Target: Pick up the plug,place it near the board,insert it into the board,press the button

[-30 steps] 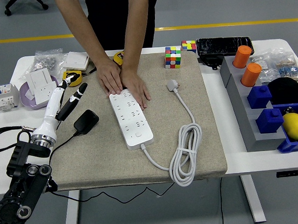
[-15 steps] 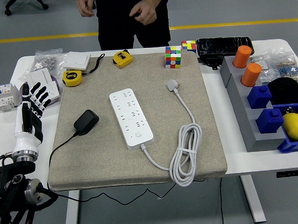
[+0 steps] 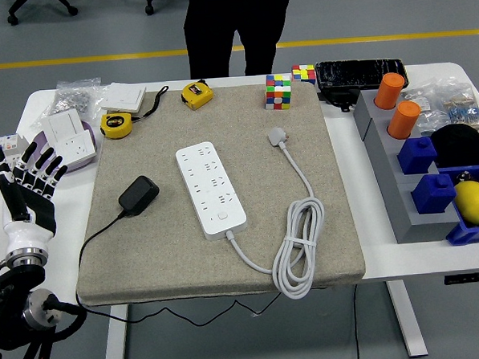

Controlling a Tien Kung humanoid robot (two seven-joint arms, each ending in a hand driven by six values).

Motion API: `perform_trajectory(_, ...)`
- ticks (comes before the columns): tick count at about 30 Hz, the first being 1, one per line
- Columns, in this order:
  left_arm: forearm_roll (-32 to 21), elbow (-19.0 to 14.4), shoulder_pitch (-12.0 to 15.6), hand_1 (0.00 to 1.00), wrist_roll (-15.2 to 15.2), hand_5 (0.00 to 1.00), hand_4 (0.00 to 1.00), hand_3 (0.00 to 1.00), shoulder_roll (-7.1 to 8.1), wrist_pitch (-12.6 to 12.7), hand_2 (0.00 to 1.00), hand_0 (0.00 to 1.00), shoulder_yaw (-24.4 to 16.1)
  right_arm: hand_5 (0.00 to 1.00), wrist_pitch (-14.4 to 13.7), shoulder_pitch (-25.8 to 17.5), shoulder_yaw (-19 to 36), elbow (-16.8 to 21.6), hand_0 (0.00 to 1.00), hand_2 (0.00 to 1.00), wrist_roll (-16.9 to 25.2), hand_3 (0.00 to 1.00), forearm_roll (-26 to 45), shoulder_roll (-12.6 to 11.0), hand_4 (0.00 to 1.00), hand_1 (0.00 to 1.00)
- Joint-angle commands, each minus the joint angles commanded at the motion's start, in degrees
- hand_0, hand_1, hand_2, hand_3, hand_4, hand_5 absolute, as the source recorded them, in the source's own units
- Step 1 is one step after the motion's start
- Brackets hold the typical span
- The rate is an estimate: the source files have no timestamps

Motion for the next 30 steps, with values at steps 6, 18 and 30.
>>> perform_trajectory(6,0.82,-0.21,-0.13,0.668,0.42,0.848,0.998,0.750,0.00,0.02,0.656,0.675,0.32,0.998,0.59,-0.12,0.36,0.00,0.858,0.816,-0.08,0.829,-2.26,0.43,0.998,0.852)
perform_trajectory(18,6.12,-0.98,-0.27,0.662,1.62,0.795,0.976,0.718,0.00,1.82,0.647,0.660,0.81,0.483,-4.38,0.03,-2.40,0.00,0.600,0.405,-4.62,0.362,-7.10,0.22,0.843,0.454)
perform_trajectory(30,20.55,-2.57,-0.55,0.671,4.73,0.772,0.964,0.729,0.00,0.39,0.670,0.655,0.55,0.561,-3.66,0.06,-5.95,0.00,0.758,0.709,-5.99,0.668,-0.76,-0.11,0.894,0.696)
